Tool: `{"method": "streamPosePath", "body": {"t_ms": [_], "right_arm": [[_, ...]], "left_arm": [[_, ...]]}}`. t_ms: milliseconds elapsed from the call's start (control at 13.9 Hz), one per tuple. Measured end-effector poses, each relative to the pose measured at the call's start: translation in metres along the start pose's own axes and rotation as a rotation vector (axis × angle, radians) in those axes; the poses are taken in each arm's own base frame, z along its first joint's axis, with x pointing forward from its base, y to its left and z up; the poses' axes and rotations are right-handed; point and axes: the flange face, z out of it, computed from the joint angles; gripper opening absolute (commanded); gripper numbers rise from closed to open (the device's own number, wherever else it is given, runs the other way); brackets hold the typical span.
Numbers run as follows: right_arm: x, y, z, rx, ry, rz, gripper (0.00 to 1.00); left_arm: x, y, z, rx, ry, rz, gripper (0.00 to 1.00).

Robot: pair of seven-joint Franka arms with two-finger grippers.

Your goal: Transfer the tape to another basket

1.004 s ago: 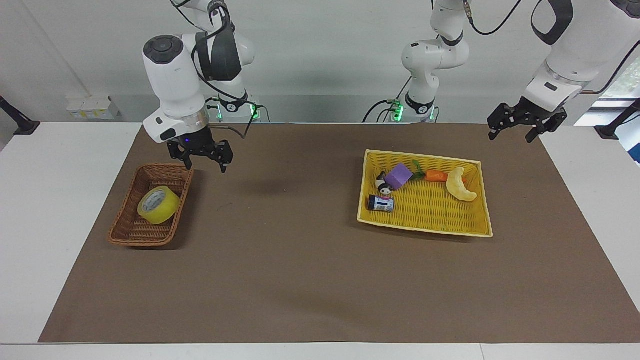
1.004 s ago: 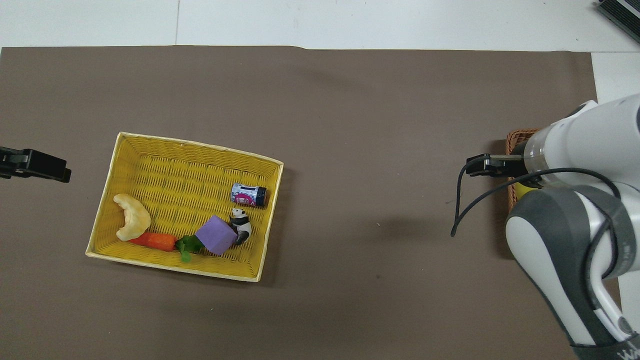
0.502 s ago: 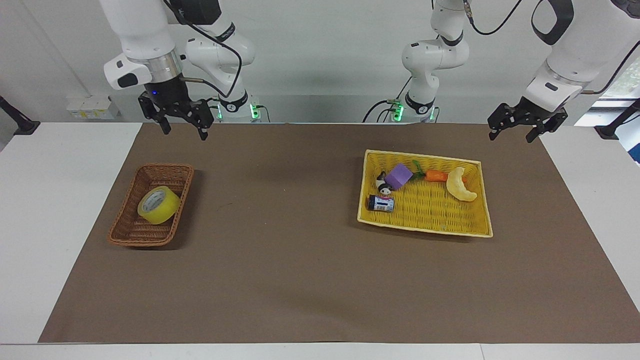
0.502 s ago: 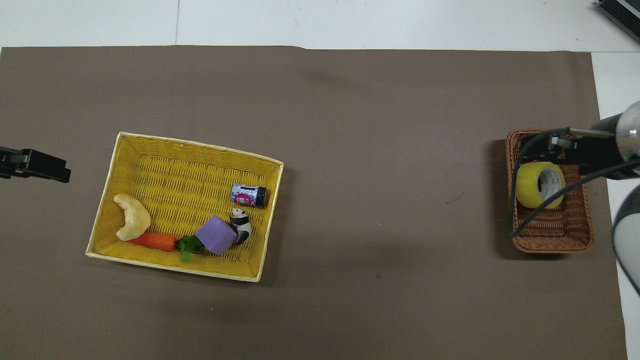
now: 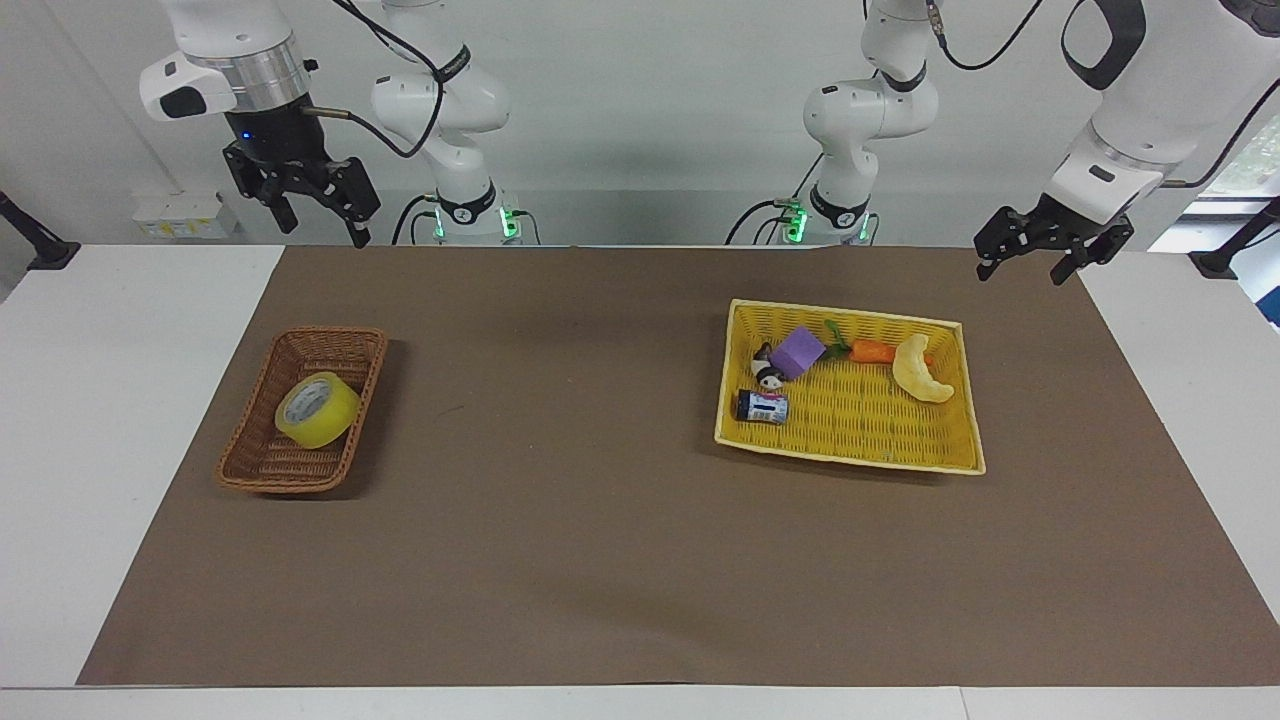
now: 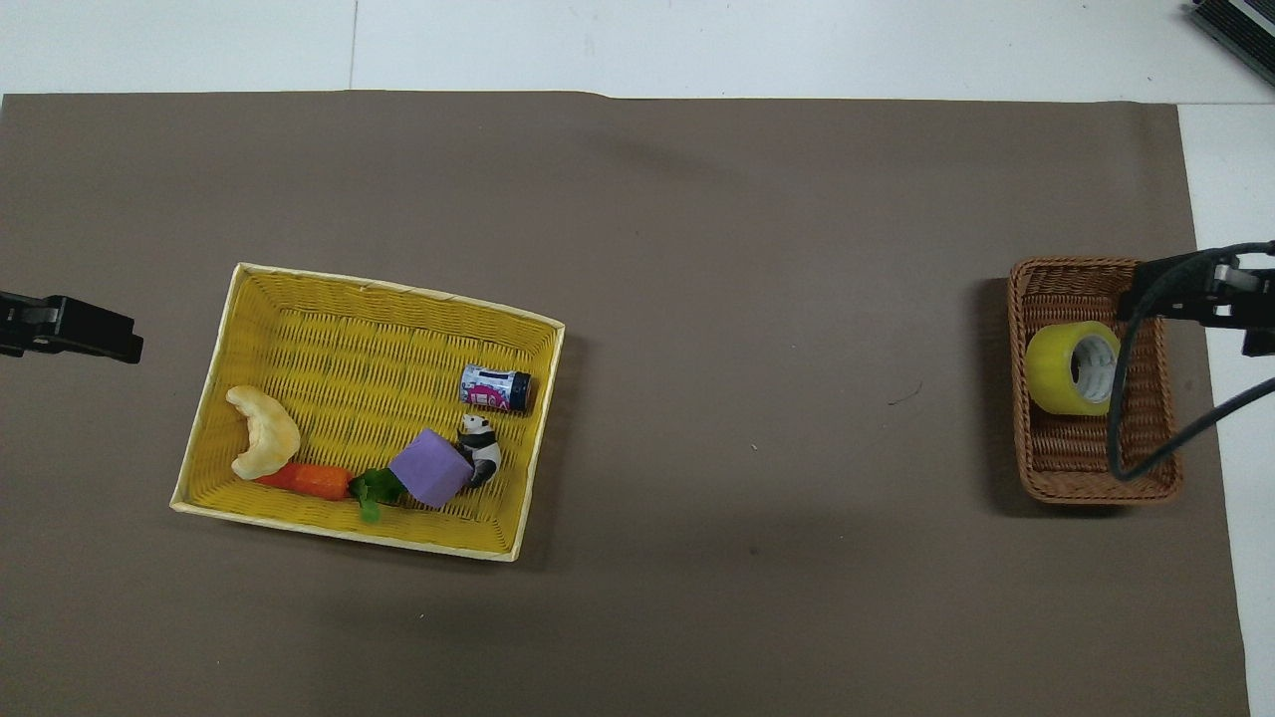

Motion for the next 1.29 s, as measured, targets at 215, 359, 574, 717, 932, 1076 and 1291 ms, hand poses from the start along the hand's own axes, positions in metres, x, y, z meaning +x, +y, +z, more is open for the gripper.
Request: {"method": "streamPosePath", "body": {"t_ms": [215, 359, 574, 717, 932, 1076, 1291], "right_arm": [[-0.002, 0.0, 0.001, 0.002, -0.016, 0.0, 1.0], [-0.002, 0.0, 0.001, 0.002, -0.018, -0.003, 1.0], [-0.005, 0.003, -0.002, 0.002, -0.021, -0.039, 1.0], [-0.01, 0.007, -0.003, -0.001, -0.033, -0.053, 1.0], [-0.013, 0.01, -0.004, -0.001, -0.034, -0.061, 1.0], [-0.014, 0.01, -0.003, -0.001, -0.036, -0.062, 1.0], [-0.014, 0.01, -0.002, -0.002, -0.038, -0.062, 1.0]], "left_arm": [[0.0, 0.0, 0.0, 0.0, -0.001, -0.003, 1.0], [0.0, 0.001, 0.0, 0.0, -0.001, -0.003, 1.0], [0.0, 0.001, 0.001, 0.0, -0.002, -0.003, 1.0], [0.0, 0.001, 0.001, 0.0, -0.004, -0.007, 1.0], [0.0, 0.002, 0.001, 0.0, -0.005, -0.009, 1.0], [0.0, 0.002, 0.001, 0.0, -0.005, -0.009, 1.0], [0.0, 0.002, 0.001, 0.0, -0.005, -0.01, 1.0]]}}
